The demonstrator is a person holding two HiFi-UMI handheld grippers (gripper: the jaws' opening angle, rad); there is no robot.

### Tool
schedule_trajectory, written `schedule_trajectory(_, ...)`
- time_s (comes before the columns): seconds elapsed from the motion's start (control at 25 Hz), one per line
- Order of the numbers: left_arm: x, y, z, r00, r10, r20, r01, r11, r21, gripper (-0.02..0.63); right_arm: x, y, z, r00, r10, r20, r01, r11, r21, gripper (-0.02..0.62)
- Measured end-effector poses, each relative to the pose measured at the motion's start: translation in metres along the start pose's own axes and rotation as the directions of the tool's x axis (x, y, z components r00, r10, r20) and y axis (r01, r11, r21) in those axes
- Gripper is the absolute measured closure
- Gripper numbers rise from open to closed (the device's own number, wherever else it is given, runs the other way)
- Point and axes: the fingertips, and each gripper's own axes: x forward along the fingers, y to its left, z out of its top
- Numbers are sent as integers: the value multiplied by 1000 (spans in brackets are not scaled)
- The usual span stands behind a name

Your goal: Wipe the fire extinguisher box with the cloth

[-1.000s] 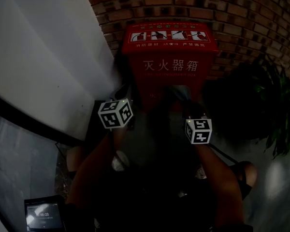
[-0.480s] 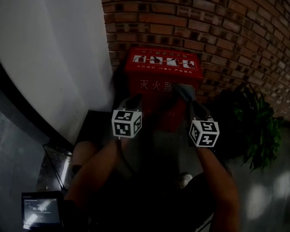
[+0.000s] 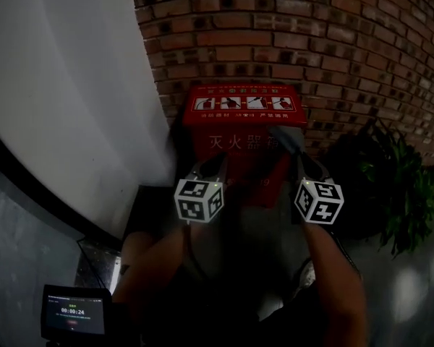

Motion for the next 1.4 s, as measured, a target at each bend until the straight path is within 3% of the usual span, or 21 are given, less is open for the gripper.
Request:
schedule_trajectory(0.36, 29, 17, -6, 992, 130, -4, -130, 991, -18, 607, 31, -22, 16, 996, 75, 44, -75, 997, 13, 561)
schedule_trajectory(0.48, 32, 21, 3, 987, 162, -7, -162, 982, -93, 607, 28, -38, 12, 996, 82, 26, -83, 996, 26, 561)
schedule_trajectory(0.64, 39, 9, 27, 988, 155, 27, -148, 973, -176, 607, 32, -66, 4, 997, 79, -10, -78, 994, 74, 561)
schedule_trajectory(0.8, 45, -24, 28, 989, 140, 49, -134, 985, -106, 607, 35, -100, -13, 995, 103, -11, -101, 986, 136, 561)
schedule_trajectory(0.92, 48, -42, 20, 984, 166, 61, -164, 986, -38, 607, 43, -123, -24, 989, 147, 2, -145, 974, 175, 561)
schedule_trajectory(1.12, 65, -44, 6, 975, 217, 45, -213, 973, -84, 607, 71, -148, -33, 980, 198, -14, -188, 949, 251, 561)
schedule_trajectory(1.4, 97, -53, -18, 972, 235, 25, -235, 972, -23, 607, 112, -161, -38, 964, 262, -39, -246, 939, 239, 560)
